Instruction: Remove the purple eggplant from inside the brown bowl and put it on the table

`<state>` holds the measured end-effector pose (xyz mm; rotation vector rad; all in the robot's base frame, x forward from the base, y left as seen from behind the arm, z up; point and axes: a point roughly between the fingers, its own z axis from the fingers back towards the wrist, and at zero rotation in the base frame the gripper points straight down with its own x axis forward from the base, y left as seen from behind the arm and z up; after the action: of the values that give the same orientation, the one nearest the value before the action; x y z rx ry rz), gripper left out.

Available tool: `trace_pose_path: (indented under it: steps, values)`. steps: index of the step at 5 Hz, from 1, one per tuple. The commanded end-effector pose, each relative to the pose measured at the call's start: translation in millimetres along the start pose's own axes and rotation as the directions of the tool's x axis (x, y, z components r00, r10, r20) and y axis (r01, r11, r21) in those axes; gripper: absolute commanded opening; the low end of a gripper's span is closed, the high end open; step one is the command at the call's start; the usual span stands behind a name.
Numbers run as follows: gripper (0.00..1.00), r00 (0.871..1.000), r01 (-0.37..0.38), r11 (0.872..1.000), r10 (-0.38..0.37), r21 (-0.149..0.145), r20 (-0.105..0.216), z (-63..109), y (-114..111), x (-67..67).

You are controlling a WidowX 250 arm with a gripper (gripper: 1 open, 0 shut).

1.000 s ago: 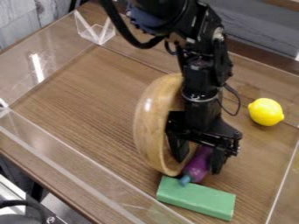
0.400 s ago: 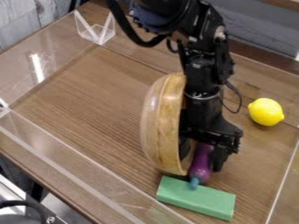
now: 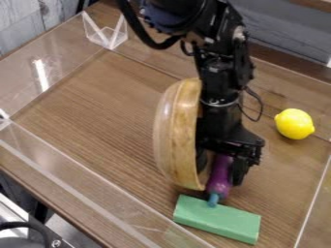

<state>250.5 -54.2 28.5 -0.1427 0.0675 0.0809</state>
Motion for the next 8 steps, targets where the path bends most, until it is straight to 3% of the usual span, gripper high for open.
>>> trace_pose_path:
  steps: [1, 8]
  values:
    - [1.0, 1.0, -0.021, 1.0, 0.021, 0.008, 0.022, 5.9, 8.3, 5.2]
    - [1.0, 0.998, -0.059, 0.998, 0.059, 0.03, -0.002, -1.7, 15.6, 1.9]
